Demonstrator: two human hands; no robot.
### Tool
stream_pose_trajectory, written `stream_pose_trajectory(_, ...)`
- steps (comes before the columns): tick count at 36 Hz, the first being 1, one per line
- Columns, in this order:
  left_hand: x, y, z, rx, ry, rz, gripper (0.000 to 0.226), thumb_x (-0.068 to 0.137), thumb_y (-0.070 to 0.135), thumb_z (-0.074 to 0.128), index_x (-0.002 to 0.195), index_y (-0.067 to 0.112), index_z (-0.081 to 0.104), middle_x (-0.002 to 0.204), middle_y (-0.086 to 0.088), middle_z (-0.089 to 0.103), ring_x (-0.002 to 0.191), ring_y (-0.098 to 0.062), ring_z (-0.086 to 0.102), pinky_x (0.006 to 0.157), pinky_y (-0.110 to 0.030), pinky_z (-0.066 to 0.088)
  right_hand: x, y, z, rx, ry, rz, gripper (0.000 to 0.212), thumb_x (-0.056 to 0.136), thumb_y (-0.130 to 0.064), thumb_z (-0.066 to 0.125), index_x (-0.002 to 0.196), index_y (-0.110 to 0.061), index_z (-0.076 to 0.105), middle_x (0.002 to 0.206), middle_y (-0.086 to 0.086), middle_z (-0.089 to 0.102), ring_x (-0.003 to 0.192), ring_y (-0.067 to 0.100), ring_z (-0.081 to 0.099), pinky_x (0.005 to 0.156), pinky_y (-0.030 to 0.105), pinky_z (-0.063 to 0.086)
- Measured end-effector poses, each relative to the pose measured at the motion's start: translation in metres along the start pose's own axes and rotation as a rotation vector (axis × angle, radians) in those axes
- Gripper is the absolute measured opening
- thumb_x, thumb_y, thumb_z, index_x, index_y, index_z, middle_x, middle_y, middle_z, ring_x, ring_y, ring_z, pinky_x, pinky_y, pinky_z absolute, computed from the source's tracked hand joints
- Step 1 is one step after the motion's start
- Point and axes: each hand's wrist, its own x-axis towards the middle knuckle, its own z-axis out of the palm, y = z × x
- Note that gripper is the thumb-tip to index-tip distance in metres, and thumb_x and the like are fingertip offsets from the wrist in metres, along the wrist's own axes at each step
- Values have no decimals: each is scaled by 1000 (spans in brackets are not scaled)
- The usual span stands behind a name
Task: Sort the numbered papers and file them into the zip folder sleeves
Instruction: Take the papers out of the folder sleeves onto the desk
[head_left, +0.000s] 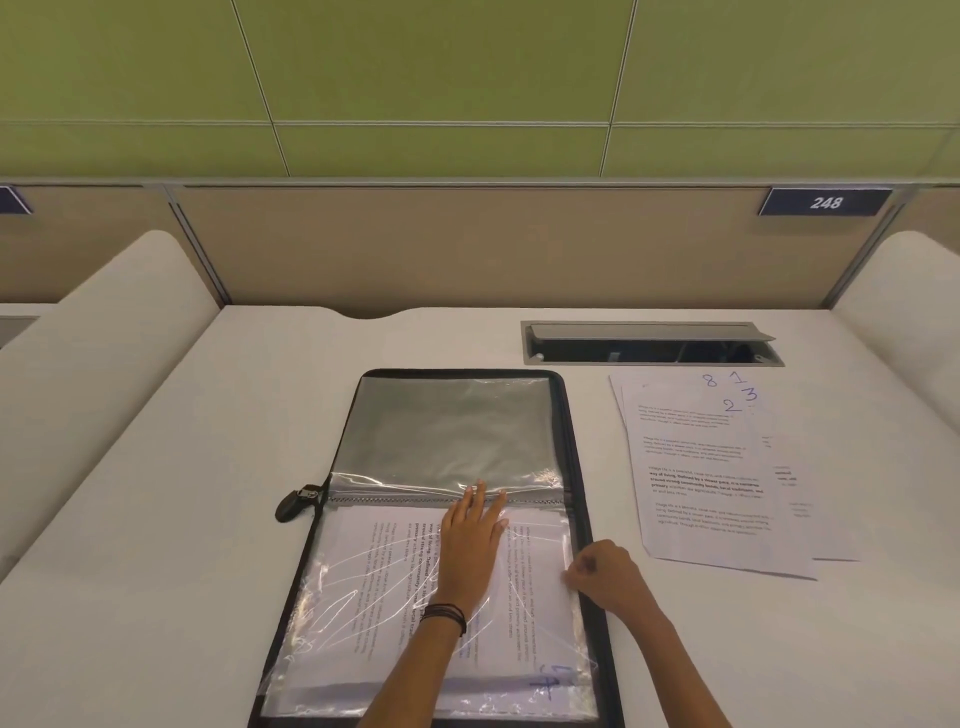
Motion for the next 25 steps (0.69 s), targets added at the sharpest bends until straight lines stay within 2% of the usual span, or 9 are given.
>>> stream_pose_trajectory(5,2,-1,5,-39,24,32,78,93,58,-10,139,28,45,147,-5,40,137,-28,36,109,-40,16,-4,-2,0,-21,-35,39,30,83,-26,68,63,-12,50,59,-4,48,55,5,48,58,15,39)
stream_pose_trajectory(8,0,-1,7,-70,22,58,92,81,66,-25,145,30,30,155,-3,23,145,-23,15,113,-32,0,-8,-3,-1,26,-45,64,30,84,-29,67,65,-10,54,62,0,53,57,8,52,61,17,42)
stream_pose_trajectory(10,-1,-1,6,-62,25,59,98,74,68,-32,147,31,23,157,-1,17,146,-21,8,112,-28,-5,-11,-3,-2,78,-52,78,30,84,-28,67,63,-12,53,64,1,56,60,9,55,65,21,47)
stream_pose_trajectory(14,-1,0,3,-63,10,57,99,72,69,-32,148,33,19,158,1,13,147,-18,5,112,-27,-7,-20,-6,-4,141,-64,95,27,86,-26,66,65,-15,53,65,-2,59,59,8,55,60,17,46)
stream_pose_trajectory(20,-3,-3,2,-2,-11,82,78,82,64,-12,149,33,13,159,-1,9,147,-18,3,113,-27,-7,-28,-10,-6,194,-75,115,23,86,-21,66,67,-15,54,66,-2,62,53,5,56,50,13,40)
stream_pose_trajectory(25,-7,-3,2,-26,7,93,87,75,72,-22,147,34,7,159,1,7,147,-18,2,113,-26,-10,-32,-9,-3,186,-73,131,23,87,-23,66,67,-14,57,63,-2,62,50,5,56,48,12,40)
